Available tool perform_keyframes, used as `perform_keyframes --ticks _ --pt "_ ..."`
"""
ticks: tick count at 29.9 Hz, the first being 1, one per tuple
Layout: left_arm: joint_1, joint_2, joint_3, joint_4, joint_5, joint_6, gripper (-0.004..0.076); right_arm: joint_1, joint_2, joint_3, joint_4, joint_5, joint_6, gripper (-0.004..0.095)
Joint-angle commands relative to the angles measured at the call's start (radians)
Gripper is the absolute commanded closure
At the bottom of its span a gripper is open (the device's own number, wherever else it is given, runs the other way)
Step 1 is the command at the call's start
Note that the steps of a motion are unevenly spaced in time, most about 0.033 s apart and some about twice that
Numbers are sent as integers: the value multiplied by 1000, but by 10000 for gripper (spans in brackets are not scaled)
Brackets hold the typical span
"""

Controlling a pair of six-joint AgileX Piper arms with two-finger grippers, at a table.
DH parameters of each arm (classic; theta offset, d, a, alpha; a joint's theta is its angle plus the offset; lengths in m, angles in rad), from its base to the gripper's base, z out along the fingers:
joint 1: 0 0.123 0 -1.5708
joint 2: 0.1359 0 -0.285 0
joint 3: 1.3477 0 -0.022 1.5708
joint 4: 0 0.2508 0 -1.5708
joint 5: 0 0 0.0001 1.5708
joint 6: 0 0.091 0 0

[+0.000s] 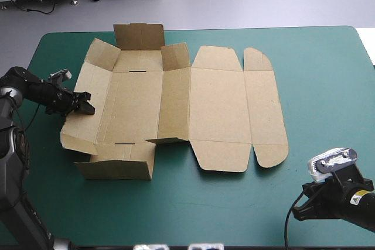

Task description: Fold the box

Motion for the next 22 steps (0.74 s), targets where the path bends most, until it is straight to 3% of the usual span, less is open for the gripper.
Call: perform_keyframes --ticks 1,10,22 --pt "-7 -47 -17 3 93 -4 713 3 8 -25 22 0 -6 932" --pt "-11 -56 -56 -12 93 64 721 3 8 -25 24 -2 -6 932" --pt "-215 -143 -401 72 84 117 724 3 8 -25 19 -16 -6 932"
